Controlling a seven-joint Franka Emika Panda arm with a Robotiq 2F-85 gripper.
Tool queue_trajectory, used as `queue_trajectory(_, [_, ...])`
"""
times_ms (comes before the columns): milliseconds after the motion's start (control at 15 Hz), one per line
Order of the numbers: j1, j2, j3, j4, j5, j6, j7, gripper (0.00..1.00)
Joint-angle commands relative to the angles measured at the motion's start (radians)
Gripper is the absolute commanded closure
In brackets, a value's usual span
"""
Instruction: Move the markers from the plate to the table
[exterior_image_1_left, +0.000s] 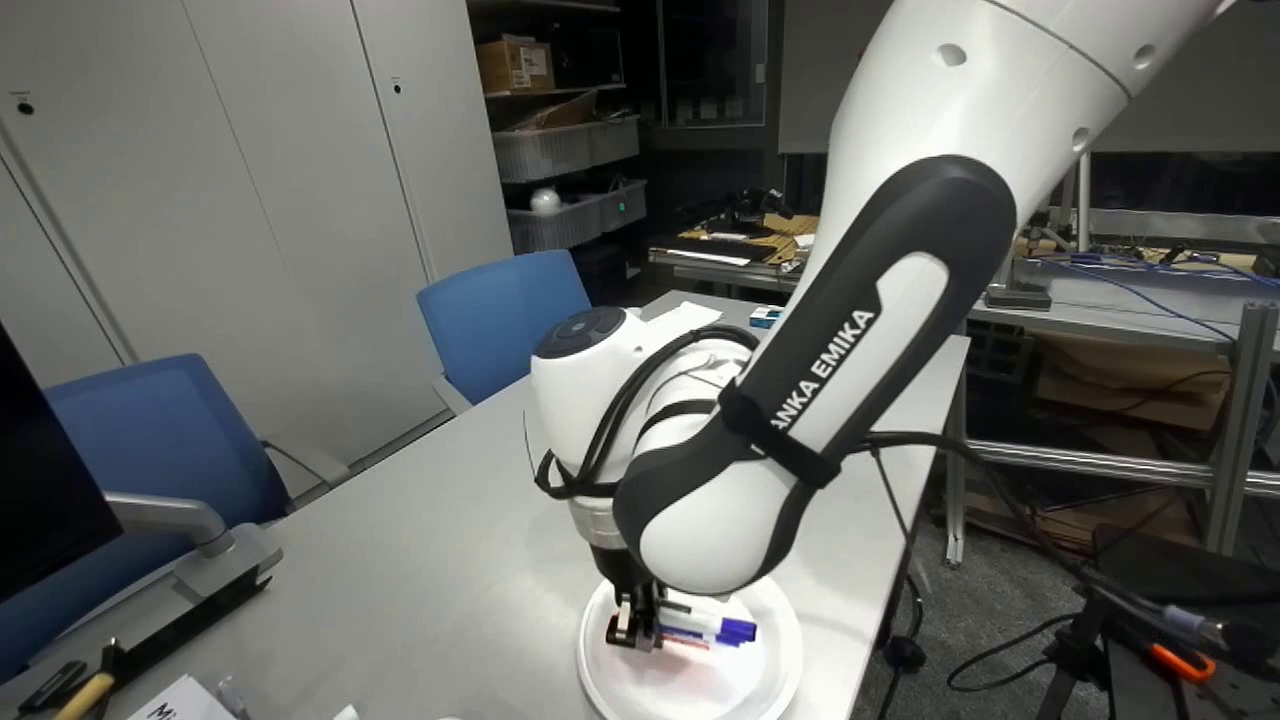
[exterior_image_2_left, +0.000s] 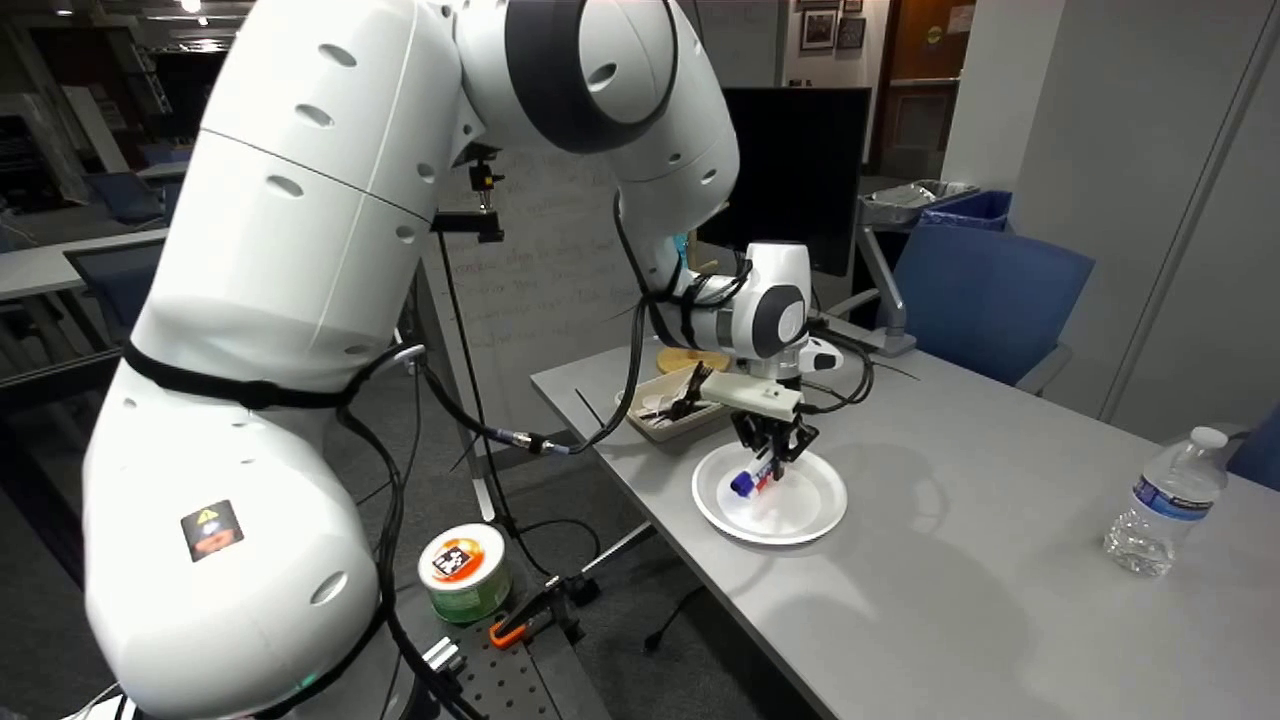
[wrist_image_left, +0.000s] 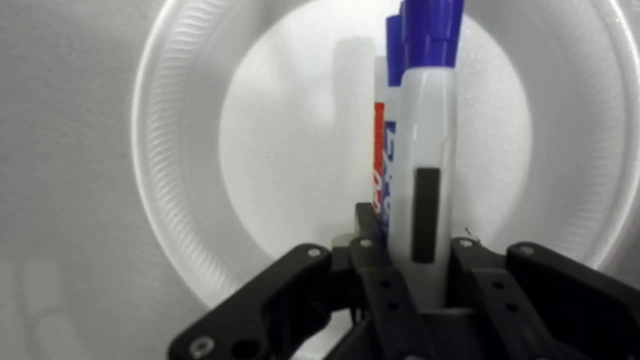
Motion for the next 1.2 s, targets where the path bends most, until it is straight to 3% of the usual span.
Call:
queue_trajectory(0, [-0.027,-0.109,0.014,-0.045,0.038,-0.077,-0.02,0.95])
queue_trajectory(467, [-0.059,-0.204,-0.061,-0.101,-0.015,-0.023,0.037,0.95])
queue_trajectory(1133, [-0.063,-0.218,-0.131,-0.144,-0.052,0.043,0.131,0.95])
